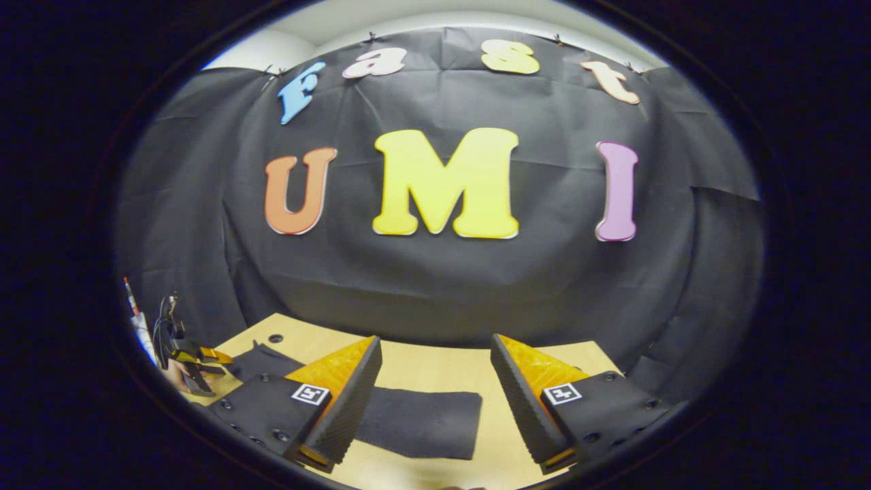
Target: Grasp the waist and the cuffs of the jeans and fold them to make the two legs overlap; first hold the waist and fold one-third of the jeans toward the cuffs, then hold the cuffs and fold the remaining one-third in the same direction to finish folding.
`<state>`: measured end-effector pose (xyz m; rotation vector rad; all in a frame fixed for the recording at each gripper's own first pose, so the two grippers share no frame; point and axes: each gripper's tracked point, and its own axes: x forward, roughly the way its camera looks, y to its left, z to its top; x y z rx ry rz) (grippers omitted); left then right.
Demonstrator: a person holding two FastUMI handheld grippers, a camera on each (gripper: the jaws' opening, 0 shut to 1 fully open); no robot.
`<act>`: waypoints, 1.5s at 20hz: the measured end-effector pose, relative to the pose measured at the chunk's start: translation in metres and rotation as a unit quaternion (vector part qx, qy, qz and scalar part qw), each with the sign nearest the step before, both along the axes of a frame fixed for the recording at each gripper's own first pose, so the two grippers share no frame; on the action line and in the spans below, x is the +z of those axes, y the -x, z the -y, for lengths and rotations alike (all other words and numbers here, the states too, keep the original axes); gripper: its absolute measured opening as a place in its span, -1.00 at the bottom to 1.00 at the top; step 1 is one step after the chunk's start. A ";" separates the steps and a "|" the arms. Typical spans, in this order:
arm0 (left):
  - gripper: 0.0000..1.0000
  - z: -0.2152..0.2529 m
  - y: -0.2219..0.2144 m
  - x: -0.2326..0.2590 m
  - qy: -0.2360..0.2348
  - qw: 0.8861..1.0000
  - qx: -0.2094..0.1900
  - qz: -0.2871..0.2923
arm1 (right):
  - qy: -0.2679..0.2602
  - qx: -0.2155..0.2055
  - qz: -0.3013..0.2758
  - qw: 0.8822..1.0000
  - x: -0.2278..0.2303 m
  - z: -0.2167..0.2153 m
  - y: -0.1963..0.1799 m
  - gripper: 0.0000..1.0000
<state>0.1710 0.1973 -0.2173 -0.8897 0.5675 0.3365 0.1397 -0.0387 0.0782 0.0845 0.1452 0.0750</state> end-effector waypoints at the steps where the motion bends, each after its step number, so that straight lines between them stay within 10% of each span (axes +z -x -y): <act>1: 0.98 -0.002 -0.005 -0.001 -0.007 1.000 -0.002 -0.002 | -0.006 -0.007 0.000 1.000 0.002 0.008 0.003 0.94; 9: 0.83 -0.007 -0.028 -0.011 -0.075 0.996 -0.025 -0.039 | -0.033 -0.055 -0.015 0.998 0.002 0.055 0.005 0.96; 12: 0.34 -0.009 -0.036 -0.016 -0.071 0.996 -0.029 -0.048 | -0.046 -0.065 -0.020 0.997 0.000 0.065 0.008 0.96; 13: 0.46 -0.007 -0.038 -0.016 -0.066 0.996 -0.036 -0.046 | -0.047 -0.067 -0.020 0.996 0.001 0.070 0.009 0.94; 17: -0.49 0.000 -0.041 -0.012 0.029 0.999 -0.016 -0.036 | -0.063 -0.080 -0.020 0.995 0.006 0.085 0.010 0.96; 21: -0.75 -0.001 -0.039 -0.008 0.024 0.999 -0.014 -0.035 | -0.071 -0.086 -0.016 0.994 0.013 0.094 0.012 0.96; 30: -0.82 0.016 -0.051 0.063 0.015 0.999 -0.027 0.034 | -0.077 -0.091 -0.010 0.993 0.023 0.103 0.019 0.96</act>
